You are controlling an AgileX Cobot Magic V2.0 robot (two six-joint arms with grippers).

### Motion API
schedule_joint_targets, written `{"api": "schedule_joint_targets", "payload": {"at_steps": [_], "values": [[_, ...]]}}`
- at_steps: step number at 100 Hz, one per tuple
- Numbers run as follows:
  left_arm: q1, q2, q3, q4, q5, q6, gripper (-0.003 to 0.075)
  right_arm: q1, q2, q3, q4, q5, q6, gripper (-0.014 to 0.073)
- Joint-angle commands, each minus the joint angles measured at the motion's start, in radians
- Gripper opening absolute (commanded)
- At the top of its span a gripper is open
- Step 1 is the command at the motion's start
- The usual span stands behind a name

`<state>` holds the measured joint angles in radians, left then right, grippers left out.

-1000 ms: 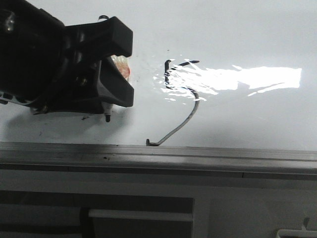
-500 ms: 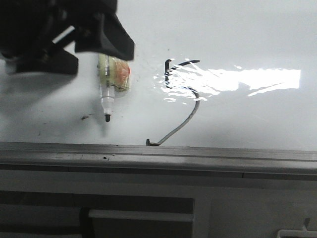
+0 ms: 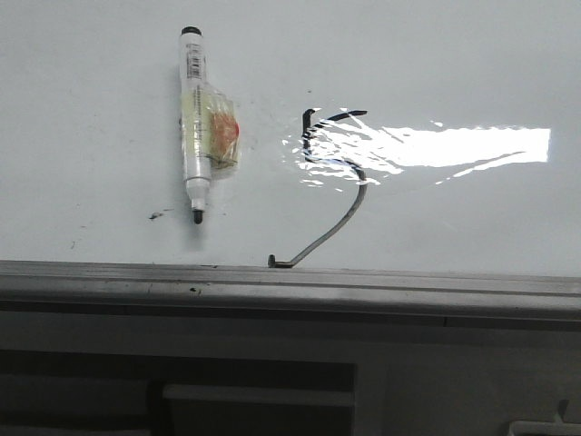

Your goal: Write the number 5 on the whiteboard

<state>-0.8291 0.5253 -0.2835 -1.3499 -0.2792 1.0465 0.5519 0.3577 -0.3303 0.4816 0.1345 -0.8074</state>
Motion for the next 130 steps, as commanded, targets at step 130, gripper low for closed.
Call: {"api": "schedule_joint_targets", "payload": {"at_steps": [130], "values": [[0.397, -0.504, 0.289, 1.013, 0.142, -0.662, -0.002, -0.008, -0.129, 0.1, 0.007, -0.123, 0.0, -0.0051]]}}
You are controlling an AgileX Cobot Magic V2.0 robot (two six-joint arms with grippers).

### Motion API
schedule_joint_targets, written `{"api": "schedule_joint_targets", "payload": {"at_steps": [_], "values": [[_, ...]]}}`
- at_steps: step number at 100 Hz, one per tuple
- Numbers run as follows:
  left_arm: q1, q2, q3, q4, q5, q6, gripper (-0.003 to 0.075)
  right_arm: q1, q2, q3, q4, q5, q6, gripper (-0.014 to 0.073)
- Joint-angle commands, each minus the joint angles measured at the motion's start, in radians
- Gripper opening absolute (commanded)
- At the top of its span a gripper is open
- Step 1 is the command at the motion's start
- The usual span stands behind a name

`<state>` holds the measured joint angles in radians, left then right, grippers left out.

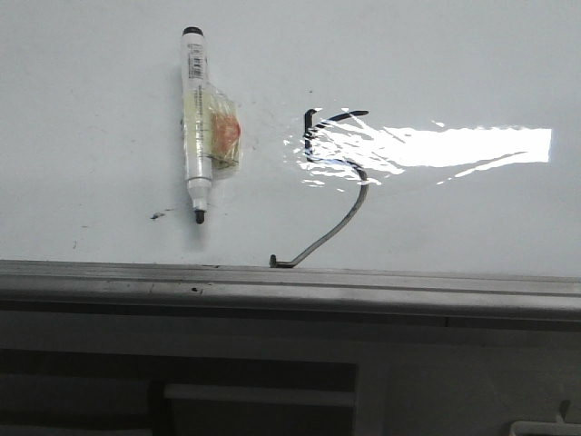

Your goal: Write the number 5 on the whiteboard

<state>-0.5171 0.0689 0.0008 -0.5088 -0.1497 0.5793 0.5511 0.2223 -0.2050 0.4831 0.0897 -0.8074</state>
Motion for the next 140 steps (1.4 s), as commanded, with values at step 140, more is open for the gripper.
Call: {"api": "schedule_joint_targets", "payload": {"at_steps": [140], "values": [[0.295, -0.097, 0.023, 0.219, 0.445, -0.384, -0.002, -0.008, 0.006, -0.025, 0.006, -0.079, 0.0, -0.0052]]}}
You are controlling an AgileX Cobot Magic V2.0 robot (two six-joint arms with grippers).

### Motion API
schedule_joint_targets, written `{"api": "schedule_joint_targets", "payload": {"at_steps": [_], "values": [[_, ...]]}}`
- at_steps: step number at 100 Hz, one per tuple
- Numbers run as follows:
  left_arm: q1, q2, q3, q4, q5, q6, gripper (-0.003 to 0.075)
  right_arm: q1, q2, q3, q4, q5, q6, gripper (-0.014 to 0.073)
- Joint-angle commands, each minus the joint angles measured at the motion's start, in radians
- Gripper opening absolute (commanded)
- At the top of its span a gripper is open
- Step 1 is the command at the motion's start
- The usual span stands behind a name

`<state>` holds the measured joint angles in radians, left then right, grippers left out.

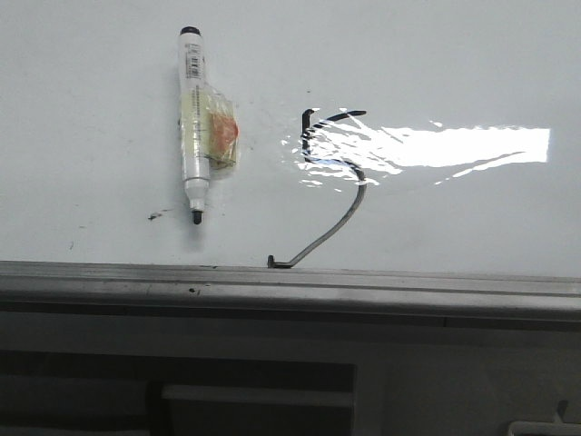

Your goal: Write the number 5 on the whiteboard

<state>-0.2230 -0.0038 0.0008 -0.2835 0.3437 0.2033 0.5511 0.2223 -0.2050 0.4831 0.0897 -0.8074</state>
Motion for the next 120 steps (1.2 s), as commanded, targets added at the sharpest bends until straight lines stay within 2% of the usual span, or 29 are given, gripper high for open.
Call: {"api": "schedule_joint_targets", "payload": {"at_steps": [1, 53, 60, 67, 68, 72, 84, 93, 103, 117, 120], "values": [[0.001, -0.025, 0.023, -0.007, -0.048, -0.009, -0.002, -0.008, 0.006, -0.025, 0.006, -0.079, 0.0, -0.0052], [0.001, -0.025, 0.023, -0.007, -0.048, -0.009, -0.002, -0.008, 0.006, 0.01, 0.006, -0.075, 0.0, -0.0052], [0.001, -0.025, 0.023, -0.007, -0.048, -0.009, -0.002, -0.012, 0.006, 0.027, -0.059, -0.112, 0.011, -0.0052], [0.001, -0.025, 0.023, -0.007, -0.048, -0.009, -0.002, -0.041, 0.006, 0.058, -0.152, -0.152, 0.145, -0.0052], [0.001, -0.025, 0.023, -0.007, -0.048, -0.009, -0.002, -0.049, 0.006, 0.064, -0.171, -0.152, 0.204, -0.0052], [0.001, -0.025, 0.023, -0.007, -0.048, -0.009, -0.002, -0.073, 0.006, 0.081, -0.225, -0.152, 0.308, -0.0052], [0.001, -0.025, 0.023, -0.007, -0.048, -0.009, -0.002, -0.179, 0.006, 0.137, -0.451, -0.146, 0.64, -0.0052], [0.001, -0.025, 0.023, -0.007, -0.048, -0.009, -0.002, -0.274, 0.002, 0.171, -0.585, -0.143, 0.832, -0.0052], [0.001, -0.025, 0.023, -0.007, -0.048, -0.009, -0.002, -0.373, -0.031, 0.196, -0.652, -0.119, 0.919, -0.0052], [0.001, -0.025, 0.023, -0.007, -0.048, -0.009, -0.002, -0.45, -0.107, 0.239, -0.652, -0.09, 0.928, -0.0052], [0.001, -0.025, 0.023, -0.007, -0.048, -0.009, -0.002, -0.459, -0.124, 0.239, -0.652, -0.043, 0.928, -0.0052]]}}
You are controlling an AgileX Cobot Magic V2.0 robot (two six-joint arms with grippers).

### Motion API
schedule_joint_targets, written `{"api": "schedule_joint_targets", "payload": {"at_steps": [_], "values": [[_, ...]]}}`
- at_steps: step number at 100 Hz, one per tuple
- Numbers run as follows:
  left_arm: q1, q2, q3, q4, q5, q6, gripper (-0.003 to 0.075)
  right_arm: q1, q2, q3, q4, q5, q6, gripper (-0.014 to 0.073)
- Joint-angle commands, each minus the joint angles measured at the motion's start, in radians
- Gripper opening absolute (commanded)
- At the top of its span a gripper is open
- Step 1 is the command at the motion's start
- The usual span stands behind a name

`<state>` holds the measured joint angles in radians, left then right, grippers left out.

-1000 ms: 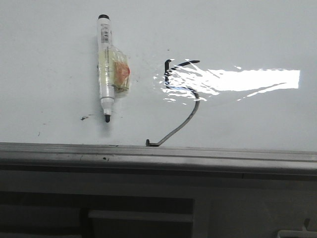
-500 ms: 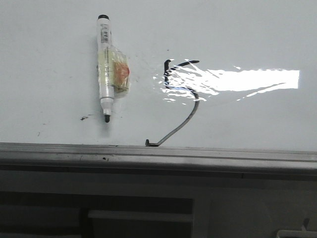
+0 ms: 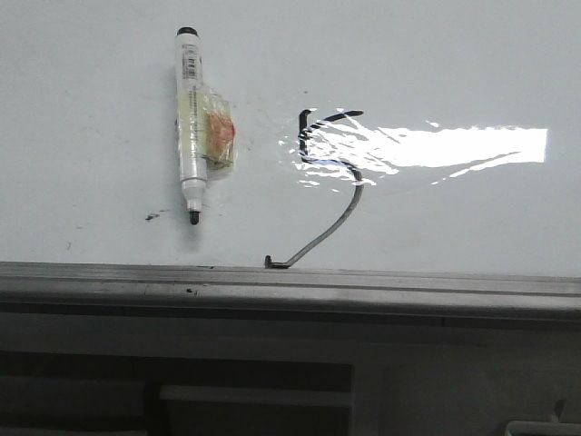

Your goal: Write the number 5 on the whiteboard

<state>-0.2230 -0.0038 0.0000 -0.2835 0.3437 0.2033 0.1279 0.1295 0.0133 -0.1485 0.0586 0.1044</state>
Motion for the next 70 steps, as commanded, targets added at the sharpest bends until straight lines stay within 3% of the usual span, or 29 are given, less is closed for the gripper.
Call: {"api": "schedule_joint_targets", "payload": {"at_steps": [1, 22, 70], "values": [[0.001, -0.025, 0.024, -0.007, -0.048, -0.009, -0.002, -0.036, -0.039, 0.019, -0.021, 0.0, 0.016, -0.0052], [0.001, -0.025, 0.024, -0.007, -0.048, -0.009, -0.002, -0.056, -0.153, 0.019, -0.018, 0.258, 0.016, -0.0052], [0.001, -0.025, 0.024, -0.007, -0.048, -0.009, -0.002, -0.056, -0.156, 0.019, -0.026, 0.26, 0.016, -0.0053]]}}
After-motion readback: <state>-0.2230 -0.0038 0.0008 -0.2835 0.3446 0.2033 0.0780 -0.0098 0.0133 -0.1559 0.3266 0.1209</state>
